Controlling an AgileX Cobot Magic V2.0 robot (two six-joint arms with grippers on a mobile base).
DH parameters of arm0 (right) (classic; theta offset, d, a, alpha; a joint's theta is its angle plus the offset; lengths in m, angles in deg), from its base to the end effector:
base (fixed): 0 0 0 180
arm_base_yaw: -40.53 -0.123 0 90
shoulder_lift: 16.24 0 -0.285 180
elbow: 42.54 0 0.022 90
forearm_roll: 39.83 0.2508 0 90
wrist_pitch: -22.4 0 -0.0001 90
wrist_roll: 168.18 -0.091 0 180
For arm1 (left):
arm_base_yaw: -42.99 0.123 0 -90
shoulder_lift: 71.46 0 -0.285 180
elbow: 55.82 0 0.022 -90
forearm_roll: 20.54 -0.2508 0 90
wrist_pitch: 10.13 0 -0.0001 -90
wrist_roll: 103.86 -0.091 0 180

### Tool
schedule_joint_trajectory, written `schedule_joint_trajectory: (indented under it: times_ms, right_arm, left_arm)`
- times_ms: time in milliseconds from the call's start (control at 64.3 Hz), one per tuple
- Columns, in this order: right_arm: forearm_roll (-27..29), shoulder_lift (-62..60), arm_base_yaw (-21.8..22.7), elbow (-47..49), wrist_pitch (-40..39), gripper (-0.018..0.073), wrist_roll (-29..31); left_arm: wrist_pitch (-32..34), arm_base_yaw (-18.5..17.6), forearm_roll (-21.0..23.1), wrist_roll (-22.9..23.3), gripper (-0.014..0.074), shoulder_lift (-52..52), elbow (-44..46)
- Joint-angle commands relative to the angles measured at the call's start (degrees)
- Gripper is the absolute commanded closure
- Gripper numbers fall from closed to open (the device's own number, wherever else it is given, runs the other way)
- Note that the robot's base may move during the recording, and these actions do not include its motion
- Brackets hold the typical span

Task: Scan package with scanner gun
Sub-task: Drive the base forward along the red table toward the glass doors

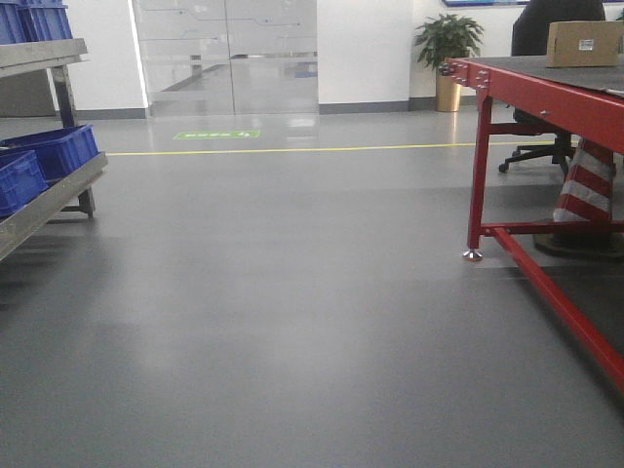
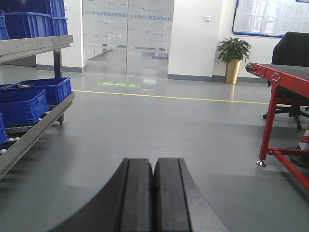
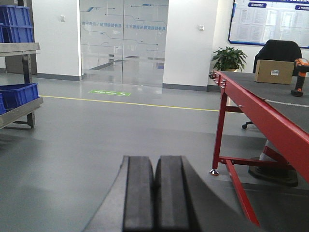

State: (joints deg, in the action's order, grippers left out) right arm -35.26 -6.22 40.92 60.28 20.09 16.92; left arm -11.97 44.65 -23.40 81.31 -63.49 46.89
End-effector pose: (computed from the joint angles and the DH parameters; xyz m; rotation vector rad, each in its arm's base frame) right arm 0.0594 -0.0007 0.2148 0.0007 1.4818 -0.0154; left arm 0.0567 0.0018 0.2097 -0.0540 1.5192 -0.0079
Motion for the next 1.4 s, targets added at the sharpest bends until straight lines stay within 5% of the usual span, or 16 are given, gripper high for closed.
schedule_joint_trajectory:
  times_ms: [0, 1383]
  right_arm:
    - [-0.4, -0.2, -0.1, 0.0, -1.1, 0.0712, 0.5]
    - [-0.4, -0.2, -0.1, 0.0, -1.1, 0.0712, 0.5]
  left_arm:
    - [1.1, -0.1, 0.1, 0.4, 0.0707, -0.2, 0.1]
    - [1.1, -0.1, 0.1, 0.4, 0.0707, -0.2, 0.1]
